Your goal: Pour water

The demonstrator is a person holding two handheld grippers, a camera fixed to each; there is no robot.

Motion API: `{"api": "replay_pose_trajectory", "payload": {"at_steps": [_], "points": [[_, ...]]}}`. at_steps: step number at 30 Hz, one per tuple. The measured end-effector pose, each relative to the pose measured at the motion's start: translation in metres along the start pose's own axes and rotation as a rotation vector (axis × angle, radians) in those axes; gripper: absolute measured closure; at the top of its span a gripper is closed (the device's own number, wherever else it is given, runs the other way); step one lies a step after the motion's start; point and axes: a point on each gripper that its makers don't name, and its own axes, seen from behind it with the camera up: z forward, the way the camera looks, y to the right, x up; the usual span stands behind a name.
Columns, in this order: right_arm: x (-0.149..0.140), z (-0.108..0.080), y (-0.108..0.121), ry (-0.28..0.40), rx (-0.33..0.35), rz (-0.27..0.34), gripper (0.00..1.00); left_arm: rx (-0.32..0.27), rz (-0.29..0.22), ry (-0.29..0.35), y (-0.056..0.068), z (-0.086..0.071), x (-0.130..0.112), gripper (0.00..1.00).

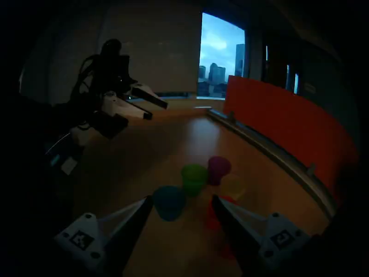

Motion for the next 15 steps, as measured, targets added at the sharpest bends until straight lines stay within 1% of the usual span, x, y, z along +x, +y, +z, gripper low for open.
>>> {"api": "replay_pose_trajectory", "payload": {"at_steps": [6,15], "points": [[-0.02,0.021,-0.006,-0.028,0.019,-0.004,0.01,0.006,0.008,-0.008,0.0,0.0,-0.005,0.02],[-0.041,0.046,-0.012,-0.056,0.041,-0.015,0.01,0.009,0.0,-0.01,-0.004,0.0,-0.01,0.02]]}}
